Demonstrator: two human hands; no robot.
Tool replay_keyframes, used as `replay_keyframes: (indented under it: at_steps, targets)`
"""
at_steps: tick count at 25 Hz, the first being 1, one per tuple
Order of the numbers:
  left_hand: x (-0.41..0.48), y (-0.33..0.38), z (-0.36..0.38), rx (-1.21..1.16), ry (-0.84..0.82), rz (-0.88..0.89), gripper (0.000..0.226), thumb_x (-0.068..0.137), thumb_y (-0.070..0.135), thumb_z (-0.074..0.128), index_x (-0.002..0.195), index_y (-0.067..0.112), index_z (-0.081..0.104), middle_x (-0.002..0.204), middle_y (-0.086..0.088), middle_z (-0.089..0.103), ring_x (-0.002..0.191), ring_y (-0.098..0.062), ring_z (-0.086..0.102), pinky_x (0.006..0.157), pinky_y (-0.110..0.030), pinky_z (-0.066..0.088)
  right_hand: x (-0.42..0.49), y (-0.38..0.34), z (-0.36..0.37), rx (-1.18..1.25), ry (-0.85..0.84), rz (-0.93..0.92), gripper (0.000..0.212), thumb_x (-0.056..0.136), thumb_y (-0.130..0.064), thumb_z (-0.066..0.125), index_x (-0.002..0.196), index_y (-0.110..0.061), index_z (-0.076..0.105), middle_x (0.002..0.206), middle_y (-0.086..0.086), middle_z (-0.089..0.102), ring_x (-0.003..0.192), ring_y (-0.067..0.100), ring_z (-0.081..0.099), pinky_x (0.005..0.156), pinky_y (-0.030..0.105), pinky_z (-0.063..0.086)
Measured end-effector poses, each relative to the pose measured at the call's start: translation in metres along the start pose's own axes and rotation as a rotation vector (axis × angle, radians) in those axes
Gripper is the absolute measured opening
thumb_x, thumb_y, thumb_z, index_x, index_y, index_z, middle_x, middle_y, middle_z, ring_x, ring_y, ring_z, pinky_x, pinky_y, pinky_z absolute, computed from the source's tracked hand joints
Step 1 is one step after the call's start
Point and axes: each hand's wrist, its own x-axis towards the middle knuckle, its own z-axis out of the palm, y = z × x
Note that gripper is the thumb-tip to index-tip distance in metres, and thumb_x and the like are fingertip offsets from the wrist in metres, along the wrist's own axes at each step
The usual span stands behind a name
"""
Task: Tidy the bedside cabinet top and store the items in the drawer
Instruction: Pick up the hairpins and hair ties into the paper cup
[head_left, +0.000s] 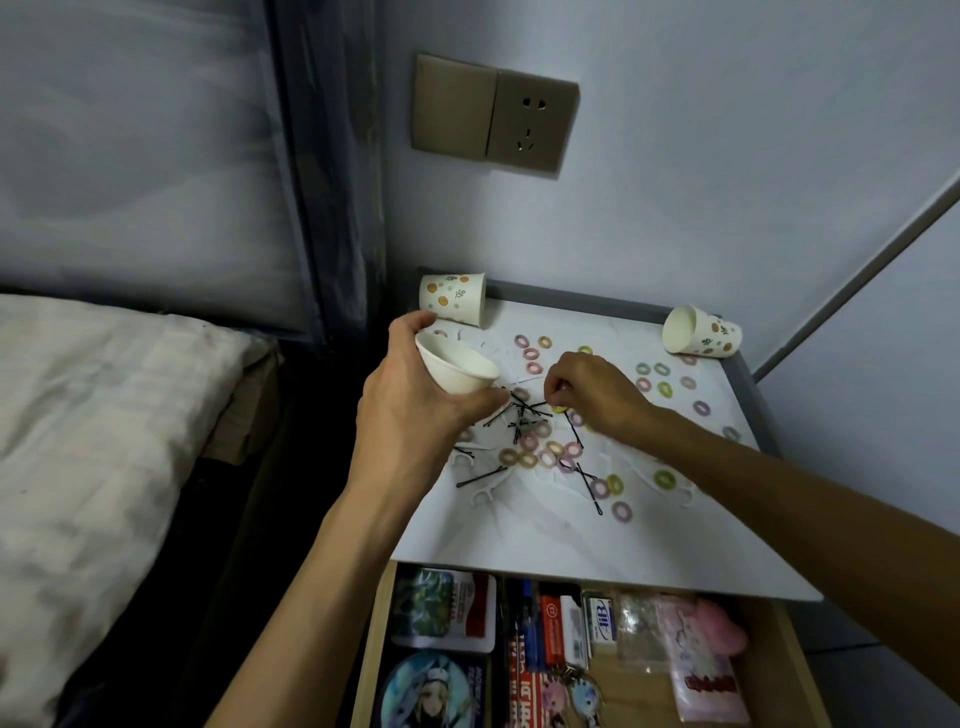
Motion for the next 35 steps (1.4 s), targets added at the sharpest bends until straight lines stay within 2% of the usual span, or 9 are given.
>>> replay_keyframes:
  at_steps: [3,6,13,20,22,25,28,32,35]
  targets:
    - [0.001,0.0,0.0,-0.011,-0.005,-0.005,0.086,0.062,0.034,0.088,0.134,0.03,0.043,0.11,0.011,0.056,0.095,-0.009,0.057,0.059,-0.007,0.044,0.001,0.003,-0.002,-0.098,-0.031,-0.004,0.013,0.089,-0.008,0.055,0.079,-0.014,0.061,0.085,-0.003,0.059,0.082,0.016,0.055,0.071,0.032,0.046]
    - [0.0,0.0,0.0,-0.024,0.0,0.001,0.086,0.061,0.037,0.088,0.134,0.031,0.043,0.113,0.009,0.058,0.098,-0.012,0.058,0.066,-0.013,0.046,0.002,0.001,-0.005,-0.061,0.064,-0.001,0.007,0.096,-0.015,0.053,0.093,-0.014,0.059,0.087,0.0,0.065,0.079,0.018,0.059,0.071,0.035,0.047]
    - [0.001,0.0,-0.002,-0.022,0.005,-0.012,0.085,0.062,0.034,0.089,0.134,0.03,0.043,0.11,0.01,0.057,0.093,-0.008,0.057,0.059,-0.005,0.044,-0.002,-0.018,0.009,0.035,0.126,-0.001,0.007,0.09,-0.017,0.066,0.094,-0.015,0.071,0.089,0.001,0.071,0.083,0.017,0.065,0.074,0.032,0.051]
    - [0.001,-0.001,-0.004,-0.017,0.017,-0.01,0.085,0.062,0.036,0.089,0.134,0.03,0.043,0.113,0.009,0.058,0.097,-0.011,0.058,0.066,-0.01,0.043,0.0,-0.006,-0.004,0.069,0.358,0.137,0.017,0.094,-0.011,0.059,0.101,-0.01,0.074,0.093,0.009,0.072,0.086,0.024,0.065,0.076,0.033,0.05]
    - [0.001,-0.001,-0.004,-0.014,0.016,-0.008,0.086,0.062,0.036,0.089,0.134,0.03,0.042,0.113,0.009,0.058,0.097,-0.011,0.058,0.065,-0.01,0.043,0.001,-0.008,-0.004,0.126,0.331,0.147,0.016,0.094,-0.011,0.059,0.098,-0.01,0.074,0.089,0.006,0.072,0.082,0.022,0.066,0.075,0.035,0.052]
    - [0.001,-0.001,-0.003,-0.017,0.018,-0.003,0.086,0.062,0.035,0.089,0.134,0.029,0.043,0.111,0.01,0.057,0.097,-0.011,0.058,0.067,-0.011,0.045,-0.002,-0.015,0.0,0.292,0.202,0.15,0.009,0.09,-0.013,0.065,0.093,-0.011,0.073,0.078,0.0,0.071,0.069,0.008,0.066,0.071,0.028,0.053]
    - [0.001,0.0,-0.003,-0.015,0.019,-0.002,0.086,0.063,0.035,0.089,0.134,0.029,0.042,0.111,0.01,0.056,0.094,-0.009,0.057,0.064,-0.009,0.044,-0.007,-0.019,0.008,0.247,0.193,0.164,0.005,0.086,-0.02,0.072,0.087,-0.016,0.075,0.071,-0.009,0.068,0.066,0.003,0.063,0.069,0.024,0.052]
    - [0.002,0.0,-0.001,-0.029,0.022,-0.009,0.084,0.063,0.032,0.09,0.134,0.029,0.044,0.108,0.01,0.056,0.085,0.002,0.055,0.057,-0.003,0.043,-0.005,-0.029,0.011,0.141,0.257,0.238,0.008,0.085,-0.026,0.071,0.084,-0.021,0.077,0.077,-0.01,0.07,0.072,0.01,0.064,0.065,0.025,0.048]
    - [0.001,0.0,-0.001,-0.031,0.019,-0.013,0.084,0.063,0.033,0.09,0.133,0.03,0.044,0.107,0.011,0.057,0.085,0.002,0.055,0.057,-0.007,0.045,0.001,-0.04,0.013,-0.001,0.243,0.27,0.011,0.085,-0.029,0.07,0.079,-0.023,0.077,0.078,-0.004,0.073,0.071,0.017,0.064,0.063,0.027,0.047]
